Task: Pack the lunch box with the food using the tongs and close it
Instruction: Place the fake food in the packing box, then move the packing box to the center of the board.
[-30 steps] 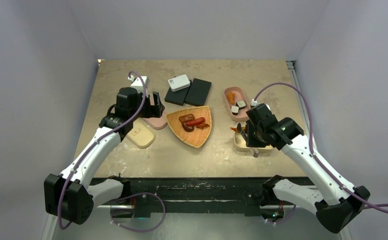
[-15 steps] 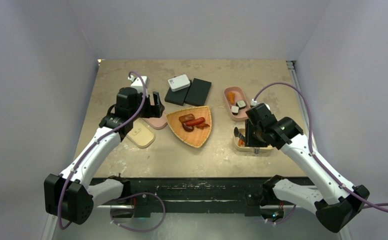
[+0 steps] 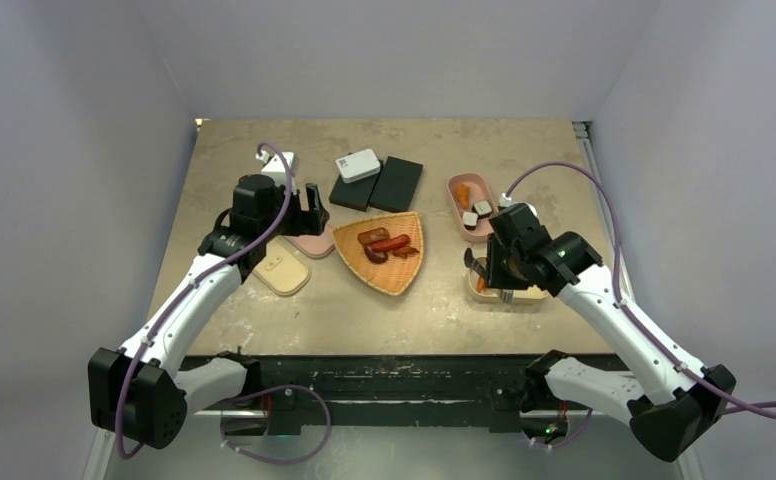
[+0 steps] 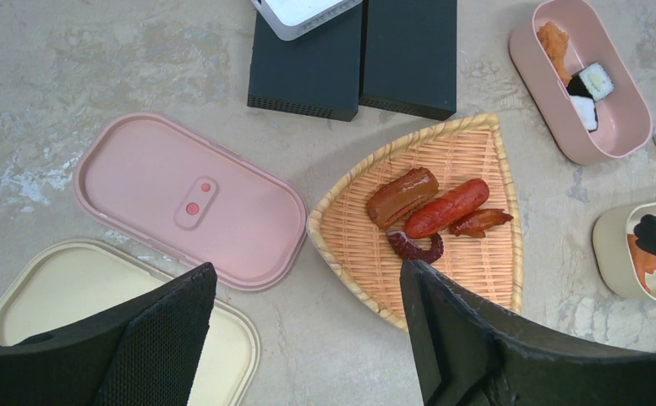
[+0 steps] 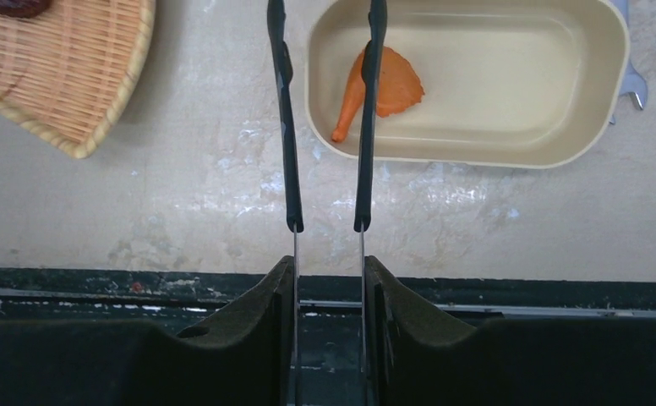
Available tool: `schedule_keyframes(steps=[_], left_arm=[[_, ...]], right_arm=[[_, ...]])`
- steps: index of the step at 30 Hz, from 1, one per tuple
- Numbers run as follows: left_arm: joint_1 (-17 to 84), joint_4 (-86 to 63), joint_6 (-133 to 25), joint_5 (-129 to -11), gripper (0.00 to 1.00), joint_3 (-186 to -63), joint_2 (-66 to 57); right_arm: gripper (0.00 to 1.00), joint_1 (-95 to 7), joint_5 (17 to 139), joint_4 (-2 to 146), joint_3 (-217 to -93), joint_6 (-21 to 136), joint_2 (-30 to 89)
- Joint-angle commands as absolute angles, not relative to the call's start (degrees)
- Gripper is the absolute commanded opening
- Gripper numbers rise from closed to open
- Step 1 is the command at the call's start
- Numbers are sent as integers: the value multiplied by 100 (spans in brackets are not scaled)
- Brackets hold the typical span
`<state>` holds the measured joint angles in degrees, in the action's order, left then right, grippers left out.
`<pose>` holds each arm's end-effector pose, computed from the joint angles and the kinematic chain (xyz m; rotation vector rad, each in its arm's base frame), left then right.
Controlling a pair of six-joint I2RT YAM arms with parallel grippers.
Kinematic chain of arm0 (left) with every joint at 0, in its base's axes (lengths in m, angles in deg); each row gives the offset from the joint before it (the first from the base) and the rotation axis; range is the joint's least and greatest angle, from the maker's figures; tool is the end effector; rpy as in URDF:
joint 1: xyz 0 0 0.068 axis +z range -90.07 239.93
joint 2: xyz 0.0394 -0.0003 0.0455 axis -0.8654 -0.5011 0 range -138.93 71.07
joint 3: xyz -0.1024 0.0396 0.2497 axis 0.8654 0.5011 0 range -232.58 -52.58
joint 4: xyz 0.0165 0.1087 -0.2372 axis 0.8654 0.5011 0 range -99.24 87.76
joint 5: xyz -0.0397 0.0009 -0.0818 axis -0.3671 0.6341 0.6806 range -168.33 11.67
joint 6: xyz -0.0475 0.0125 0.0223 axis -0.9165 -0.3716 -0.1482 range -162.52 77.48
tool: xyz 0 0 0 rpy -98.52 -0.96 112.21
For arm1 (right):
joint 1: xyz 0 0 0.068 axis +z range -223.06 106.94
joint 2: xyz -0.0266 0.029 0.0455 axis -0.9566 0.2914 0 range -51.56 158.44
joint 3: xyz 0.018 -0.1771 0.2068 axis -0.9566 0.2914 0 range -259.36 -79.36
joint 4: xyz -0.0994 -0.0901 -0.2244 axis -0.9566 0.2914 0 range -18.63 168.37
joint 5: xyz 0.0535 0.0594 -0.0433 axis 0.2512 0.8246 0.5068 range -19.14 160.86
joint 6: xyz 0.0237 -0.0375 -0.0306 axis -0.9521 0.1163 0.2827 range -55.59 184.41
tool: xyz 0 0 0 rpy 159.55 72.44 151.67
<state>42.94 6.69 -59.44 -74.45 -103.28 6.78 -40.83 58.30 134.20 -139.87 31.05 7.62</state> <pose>0.2413 -0.0762 0.2981 0.0430 2.1131 -0.4278 0.1565 0.0896 0.3103 0.0987 2.6046 0.1174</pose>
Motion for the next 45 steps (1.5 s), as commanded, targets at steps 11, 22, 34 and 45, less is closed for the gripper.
schedule_keyframes(steps=[11, 22, 34, 45], left_arm=[[4288, 447, -5979, -7367, 79, -10279, 758], [4288, 458, -5974, -7376, 79, -10290, 739], [4288, 473, -5949, -7433, 79, -10285, 709], [4288, 509, -5924, -7581, 79, -10303, 710]], right_arm=[[34, -4089, 6424, 12490, -13570, 3146, 1080], [32, -4089, 7073, 11765, -13394, 3194, 1062], [27, -4039, 7558, 10571, -13395, 3253, 1546], [26, -3893, 7145, 10715, -14078, 3749, 1730]])
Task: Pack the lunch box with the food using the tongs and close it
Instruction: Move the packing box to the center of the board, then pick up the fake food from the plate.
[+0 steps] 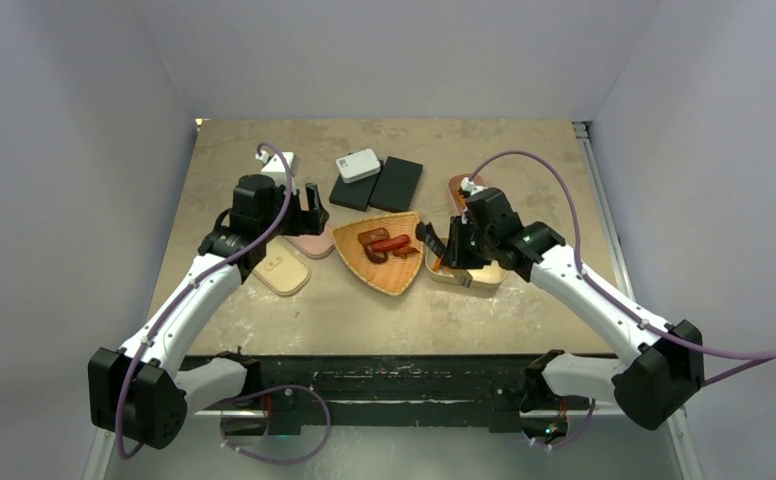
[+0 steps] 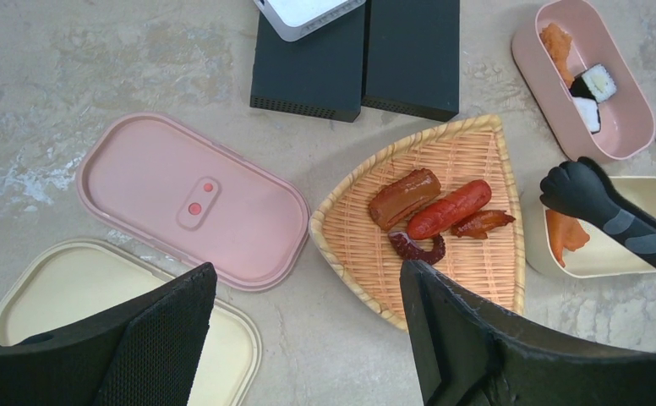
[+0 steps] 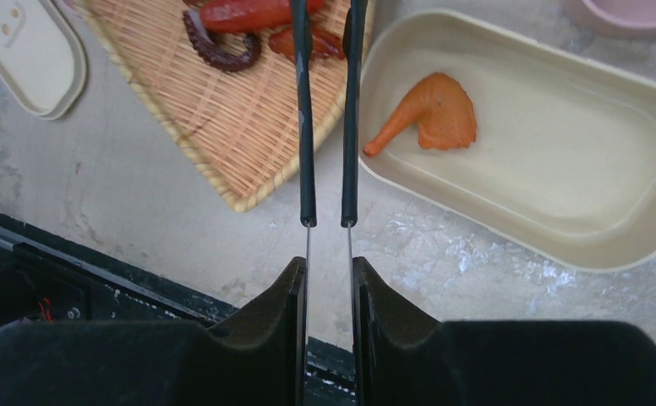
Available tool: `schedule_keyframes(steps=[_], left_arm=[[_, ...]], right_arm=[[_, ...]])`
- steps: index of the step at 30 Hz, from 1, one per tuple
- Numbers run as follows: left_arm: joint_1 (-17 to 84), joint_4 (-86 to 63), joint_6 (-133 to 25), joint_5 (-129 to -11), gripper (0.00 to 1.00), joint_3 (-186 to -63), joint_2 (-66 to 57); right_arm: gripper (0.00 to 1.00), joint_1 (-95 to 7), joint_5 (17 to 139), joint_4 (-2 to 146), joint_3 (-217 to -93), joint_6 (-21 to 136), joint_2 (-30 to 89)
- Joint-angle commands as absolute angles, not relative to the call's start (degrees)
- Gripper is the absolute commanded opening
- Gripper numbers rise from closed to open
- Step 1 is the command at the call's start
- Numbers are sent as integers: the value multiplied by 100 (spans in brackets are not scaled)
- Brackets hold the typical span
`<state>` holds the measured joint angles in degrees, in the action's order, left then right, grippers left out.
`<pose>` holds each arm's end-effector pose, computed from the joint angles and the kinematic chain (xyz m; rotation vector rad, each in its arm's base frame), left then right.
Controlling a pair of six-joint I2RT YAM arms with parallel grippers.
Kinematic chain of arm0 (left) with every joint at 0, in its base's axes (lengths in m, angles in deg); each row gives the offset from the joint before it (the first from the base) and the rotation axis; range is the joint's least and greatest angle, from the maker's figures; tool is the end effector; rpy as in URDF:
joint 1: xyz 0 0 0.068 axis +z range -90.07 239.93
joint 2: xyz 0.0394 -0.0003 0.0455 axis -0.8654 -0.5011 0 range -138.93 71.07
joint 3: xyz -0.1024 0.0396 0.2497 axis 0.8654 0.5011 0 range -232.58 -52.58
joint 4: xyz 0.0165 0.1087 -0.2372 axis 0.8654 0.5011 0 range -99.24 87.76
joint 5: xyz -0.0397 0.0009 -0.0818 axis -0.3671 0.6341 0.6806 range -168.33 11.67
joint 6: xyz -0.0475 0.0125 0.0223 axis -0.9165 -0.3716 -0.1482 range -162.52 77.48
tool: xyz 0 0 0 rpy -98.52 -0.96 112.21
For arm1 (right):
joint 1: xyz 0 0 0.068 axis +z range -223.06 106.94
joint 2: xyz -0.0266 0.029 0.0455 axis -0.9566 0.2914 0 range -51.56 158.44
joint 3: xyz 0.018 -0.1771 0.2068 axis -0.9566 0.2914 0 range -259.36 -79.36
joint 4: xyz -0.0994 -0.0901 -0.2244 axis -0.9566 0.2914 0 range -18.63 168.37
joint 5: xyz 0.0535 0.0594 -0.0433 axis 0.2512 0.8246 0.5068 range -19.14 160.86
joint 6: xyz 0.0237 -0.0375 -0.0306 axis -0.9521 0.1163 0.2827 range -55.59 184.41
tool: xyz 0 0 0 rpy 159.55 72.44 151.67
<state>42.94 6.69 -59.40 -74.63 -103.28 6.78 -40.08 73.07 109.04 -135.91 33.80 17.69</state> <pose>0.2414 -0.0761 0.2981 0.0418 2.1127 -0.4241 0.2077 0.1365 0.2807 -0.0696 2.5230 0.5206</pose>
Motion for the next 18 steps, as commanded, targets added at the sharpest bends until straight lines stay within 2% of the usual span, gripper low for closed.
schedule_keyframes(steps=[1, 8, 18], left_arm=[[4288, 511, -5922, -7586, 79, -10303, 709], [4288, 518, -5906, -7634, 79, -10306, 667], [4288, 536, -5878, -7728, 79, -10303, 595]], right_arm=[[26, -3838, 7122, 10729, -14146, 3812, 1745], [27, -3208, 6704, 10635, -14414, 4227, 2188], [31, -3131, 6383, 10667, -14615, 4620, 2624]])
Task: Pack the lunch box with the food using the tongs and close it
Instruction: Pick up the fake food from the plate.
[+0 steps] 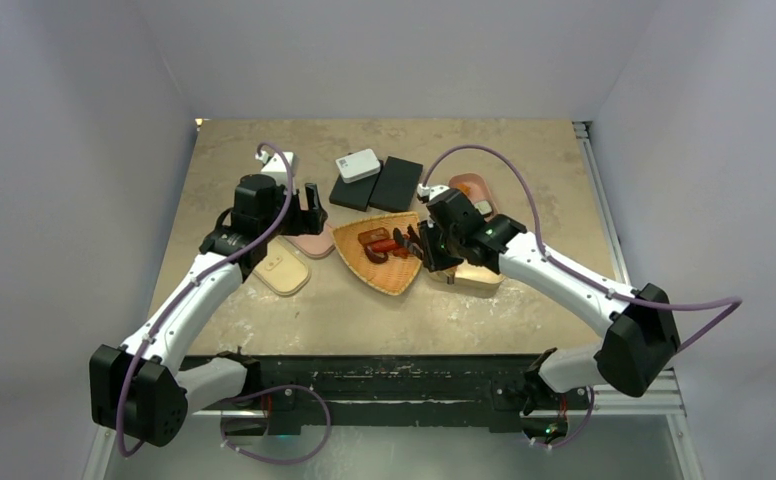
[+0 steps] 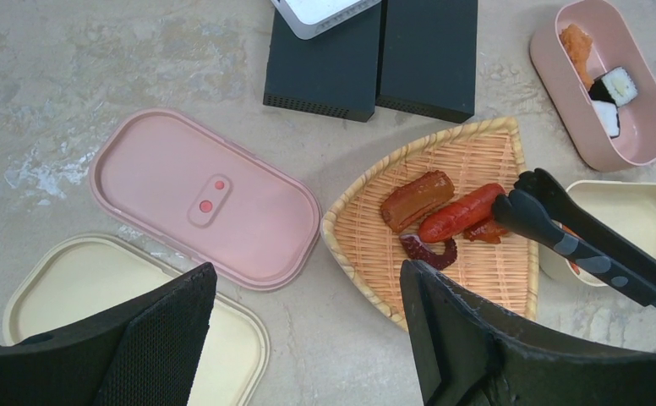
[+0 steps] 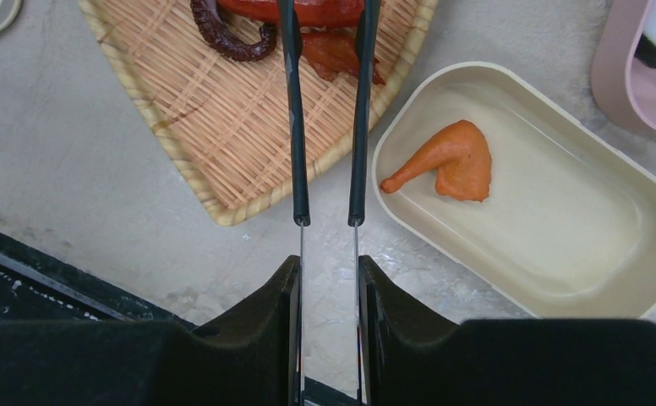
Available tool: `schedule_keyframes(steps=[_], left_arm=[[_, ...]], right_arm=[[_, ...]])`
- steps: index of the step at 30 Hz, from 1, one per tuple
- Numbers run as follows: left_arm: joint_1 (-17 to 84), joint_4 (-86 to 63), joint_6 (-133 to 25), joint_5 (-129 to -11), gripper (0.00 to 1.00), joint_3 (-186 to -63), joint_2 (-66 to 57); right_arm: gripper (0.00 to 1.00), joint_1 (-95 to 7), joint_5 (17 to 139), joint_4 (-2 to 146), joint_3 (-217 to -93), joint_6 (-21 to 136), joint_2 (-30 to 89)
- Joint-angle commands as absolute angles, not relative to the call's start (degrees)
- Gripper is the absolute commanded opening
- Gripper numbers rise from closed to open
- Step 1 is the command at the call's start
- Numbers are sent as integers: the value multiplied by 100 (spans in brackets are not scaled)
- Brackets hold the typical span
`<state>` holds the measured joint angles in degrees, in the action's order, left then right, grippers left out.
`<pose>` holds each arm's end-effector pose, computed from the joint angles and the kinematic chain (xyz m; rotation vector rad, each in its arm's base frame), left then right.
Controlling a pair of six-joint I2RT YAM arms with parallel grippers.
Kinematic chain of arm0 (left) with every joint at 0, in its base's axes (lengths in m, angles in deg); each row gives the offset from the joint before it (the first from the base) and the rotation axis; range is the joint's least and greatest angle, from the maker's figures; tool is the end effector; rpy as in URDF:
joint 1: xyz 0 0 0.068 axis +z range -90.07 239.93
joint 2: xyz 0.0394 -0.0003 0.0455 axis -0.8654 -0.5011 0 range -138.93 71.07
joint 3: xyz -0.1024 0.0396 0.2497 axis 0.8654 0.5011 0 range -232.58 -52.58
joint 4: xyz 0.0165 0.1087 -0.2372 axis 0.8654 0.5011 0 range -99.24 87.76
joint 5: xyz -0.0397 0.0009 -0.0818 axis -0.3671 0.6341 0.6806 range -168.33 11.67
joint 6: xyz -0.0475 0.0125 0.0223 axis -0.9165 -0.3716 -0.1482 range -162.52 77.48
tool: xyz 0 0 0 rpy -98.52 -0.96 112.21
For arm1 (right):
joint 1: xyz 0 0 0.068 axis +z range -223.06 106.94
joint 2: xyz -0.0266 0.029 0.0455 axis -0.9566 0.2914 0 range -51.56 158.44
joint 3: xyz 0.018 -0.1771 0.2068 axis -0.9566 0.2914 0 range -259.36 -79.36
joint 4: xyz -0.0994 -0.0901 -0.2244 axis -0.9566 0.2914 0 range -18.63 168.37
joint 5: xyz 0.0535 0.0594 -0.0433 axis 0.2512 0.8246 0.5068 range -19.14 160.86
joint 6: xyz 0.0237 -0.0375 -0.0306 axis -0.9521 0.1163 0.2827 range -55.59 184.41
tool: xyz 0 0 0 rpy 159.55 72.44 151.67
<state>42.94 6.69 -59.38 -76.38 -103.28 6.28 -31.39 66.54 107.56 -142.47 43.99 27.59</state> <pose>0.2433 -0.0755 0.2961 0.0232 2.1185 -0.3905 0.2179 0.1904 0.2762 -0.4317 2.4783 0.3625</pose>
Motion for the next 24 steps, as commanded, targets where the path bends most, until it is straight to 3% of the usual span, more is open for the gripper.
schedule_keyframes(steps=[1, 4, 24], left_arm=[[4288, 537, -5880, -7733, 79, -10304, 593], [4288, 536, -5879, -7729, 79, -10303, 574], [4288, 544, -5882, -7706, 79, -10303, 577]], right_arm=[[31, -3131, 6387, 10677, -14597, 4620, 2630], [36, -3135, 6420, 10733, -14534, 4757, 2684], [36, -3131, 6822, 10899, -14156, 4701, 2748]])
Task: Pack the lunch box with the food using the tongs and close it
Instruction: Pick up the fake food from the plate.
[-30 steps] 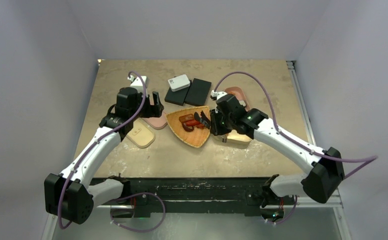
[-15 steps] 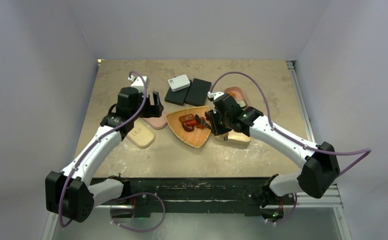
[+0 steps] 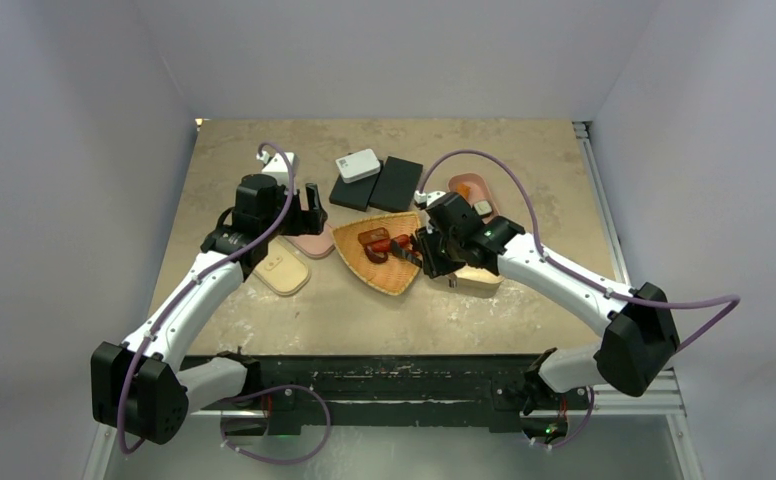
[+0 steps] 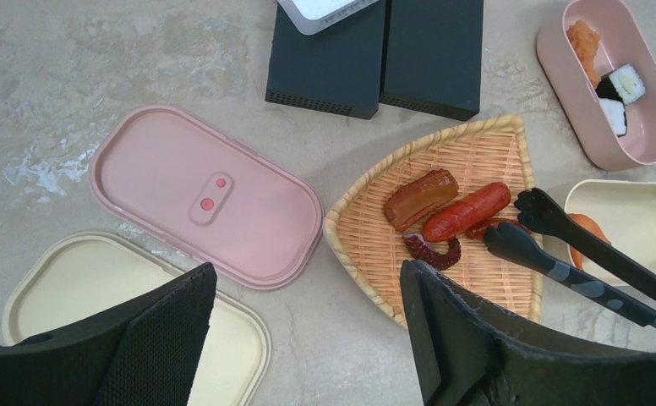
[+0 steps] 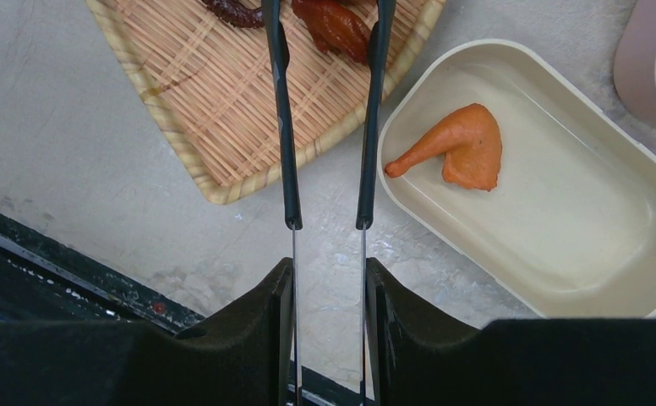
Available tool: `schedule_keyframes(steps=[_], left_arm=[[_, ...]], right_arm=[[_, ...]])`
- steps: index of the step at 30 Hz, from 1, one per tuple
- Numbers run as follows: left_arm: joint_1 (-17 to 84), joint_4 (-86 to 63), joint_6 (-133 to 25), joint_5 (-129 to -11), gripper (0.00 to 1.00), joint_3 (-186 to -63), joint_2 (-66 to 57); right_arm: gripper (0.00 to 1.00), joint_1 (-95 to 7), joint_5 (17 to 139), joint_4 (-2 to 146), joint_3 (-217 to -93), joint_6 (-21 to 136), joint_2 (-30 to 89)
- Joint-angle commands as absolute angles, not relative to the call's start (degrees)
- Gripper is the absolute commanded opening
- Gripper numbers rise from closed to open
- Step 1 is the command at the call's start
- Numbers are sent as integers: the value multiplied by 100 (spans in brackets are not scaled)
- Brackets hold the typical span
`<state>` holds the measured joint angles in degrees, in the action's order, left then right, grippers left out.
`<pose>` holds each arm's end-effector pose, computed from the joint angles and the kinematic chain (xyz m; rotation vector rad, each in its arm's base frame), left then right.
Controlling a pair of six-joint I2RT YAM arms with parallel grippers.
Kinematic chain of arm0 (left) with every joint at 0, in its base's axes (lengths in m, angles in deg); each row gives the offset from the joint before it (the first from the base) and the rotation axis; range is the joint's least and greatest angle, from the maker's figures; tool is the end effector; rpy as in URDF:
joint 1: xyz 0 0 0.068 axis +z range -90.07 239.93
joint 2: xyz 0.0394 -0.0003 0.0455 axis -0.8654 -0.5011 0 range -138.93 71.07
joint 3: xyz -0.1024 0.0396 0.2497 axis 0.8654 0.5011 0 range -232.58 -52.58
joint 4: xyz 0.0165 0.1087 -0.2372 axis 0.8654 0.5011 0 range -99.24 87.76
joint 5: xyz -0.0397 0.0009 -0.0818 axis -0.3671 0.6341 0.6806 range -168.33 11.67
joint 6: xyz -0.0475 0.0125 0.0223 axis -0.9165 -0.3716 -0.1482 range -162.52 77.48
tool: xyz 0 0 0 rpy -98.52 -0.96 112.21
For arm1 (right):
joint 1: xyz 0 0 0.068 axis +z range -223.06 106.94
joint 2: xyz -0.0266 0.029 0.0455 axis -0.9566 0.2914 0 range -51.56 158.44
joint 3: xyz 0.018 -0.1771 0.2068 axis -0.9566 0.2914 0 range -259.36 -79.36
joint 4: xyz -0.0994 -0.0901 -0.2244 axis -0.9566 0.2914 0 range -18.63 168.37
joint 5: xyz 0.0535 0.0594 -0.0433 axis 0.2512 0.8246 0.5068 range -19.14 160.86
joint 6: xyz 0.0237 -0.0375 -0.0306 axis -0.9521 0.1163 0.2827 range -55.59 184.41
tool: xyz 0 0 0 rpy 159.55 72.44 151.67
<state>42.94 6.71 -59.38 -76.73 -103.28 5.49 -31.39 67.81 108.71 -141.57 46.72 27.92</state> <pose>0.2457 -0.0761 0.2928 0.0193 2.1320 -0.3809 0.2156 0.1894 0.2683 -0.5100 2.5067 0.3450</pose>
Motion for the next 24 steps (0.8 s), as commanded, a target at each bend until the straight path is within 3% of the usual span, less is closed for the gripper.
schedule_keyframes(steps=[1, 12, 24], left_arm=[[4288, 544, -5878, -7703, 79, -10307, 584], [4288, 538, -5886, -7675, 79, -10304, 616], [4288, 531, -5894, -7649, 79, -10303, 669]], right_arm=[[36, -3131, 6791, 10887, -14166, 4701, 2739], [35, -3019, 7432, 10793, -14180, 4844, 2694], [34, -2850, 6589, 10997, -14400, 4740, 2931]])
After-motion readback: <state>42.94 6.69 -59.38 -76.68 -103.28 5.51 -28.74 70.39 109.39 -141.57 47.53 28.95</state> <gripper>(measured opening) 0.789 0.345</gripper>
